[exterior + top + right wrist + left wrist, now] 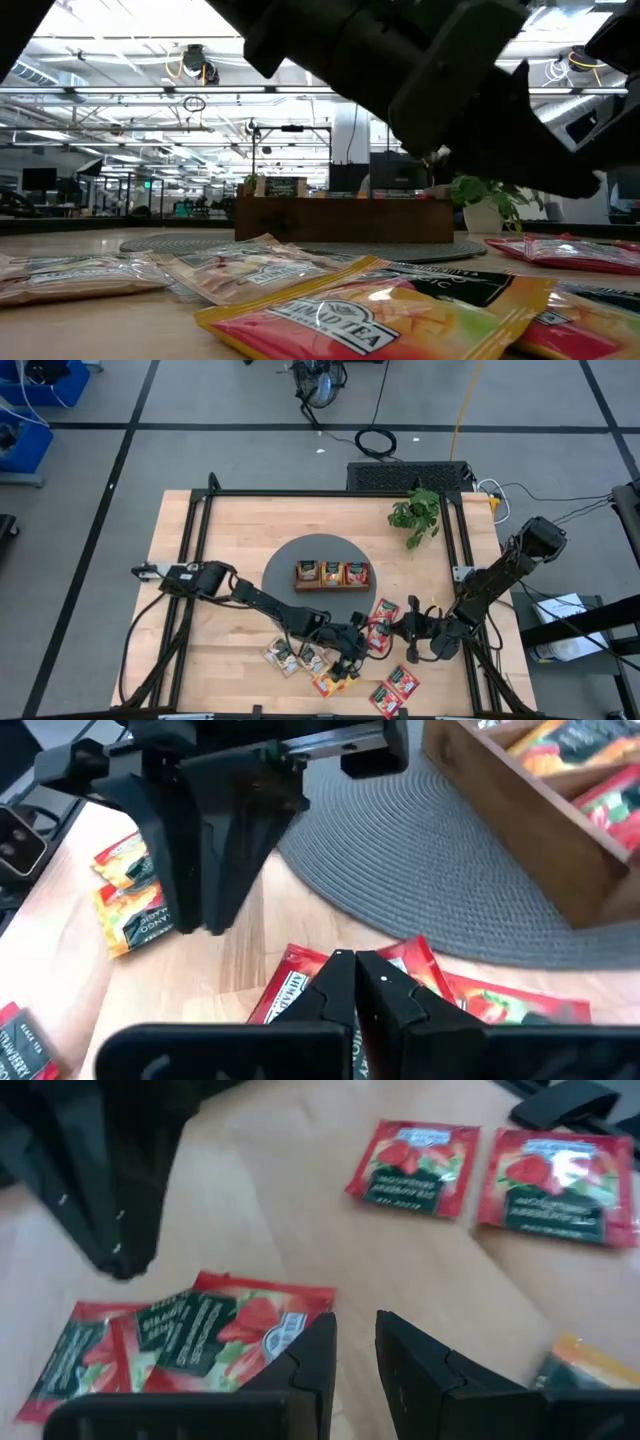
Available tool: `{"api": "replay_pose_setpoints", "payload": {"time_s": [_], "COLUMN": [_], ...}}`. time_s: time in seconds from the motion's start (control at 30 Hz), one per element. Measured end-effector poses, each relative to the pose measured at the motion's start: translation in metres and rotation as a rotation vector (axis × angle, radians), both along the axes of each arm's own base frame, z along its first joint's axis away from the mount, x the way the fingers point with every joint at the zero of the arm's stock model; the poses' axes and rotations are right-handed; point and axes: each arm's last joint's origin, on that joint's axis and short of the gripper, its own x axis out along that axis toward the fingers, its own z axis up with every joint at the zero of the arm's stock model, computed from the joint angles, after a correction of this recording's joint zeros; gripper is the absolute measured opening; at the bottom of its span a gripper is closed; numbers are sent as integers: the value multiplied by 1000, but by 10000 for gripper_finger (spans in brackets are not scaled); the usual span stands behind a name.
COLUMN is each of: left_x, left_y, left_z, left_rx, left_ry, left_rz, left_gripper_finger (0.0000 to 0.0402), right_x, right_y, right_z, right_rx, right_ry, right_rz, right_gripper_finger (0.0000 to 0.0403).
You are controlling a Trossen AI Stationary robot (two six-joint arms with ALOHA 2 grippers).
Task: Pick & Place Tea
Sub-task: Put the red tea sachet into the right section of the wooden organizer
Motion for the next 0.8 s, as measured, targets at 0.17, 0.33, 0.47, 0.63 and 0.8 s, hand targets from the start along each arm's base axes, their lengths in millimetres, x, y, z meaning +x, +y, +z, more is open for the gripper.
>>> {"api": "replay_pose_setpoints", "payload": {"time_s": [0.17, 0.33, 0.47, 0.63, 0.8], "left_x": [-1, -1, 3, 2, 0], "left_y": [1, 5, 11, 13, 11], "left_z": [-1, -4, -6, -10, -12], "left_rx": [-15, -29, -47, -39, -33], "left_ry": [22, 60, 47, 75, 96], "left_rz": [15, 11, 32, 40, 39], "left_gripper_finger": [81, 81, 81, 81, 81], "right_x": [-3, -1, 0, 0, 2], "right_y": [-1, -7, -18, -25, -25], "right_z": [-5, -9, -15, -19, -18], "right_rx": [41, 90, 208, 287, 337], "right_ry": [64, 136, 226, 288, 291], "right_rz": [3, -5, -138, -232, -234], "right_gripper_finger": [24, 90, 137, 172, 180]}}
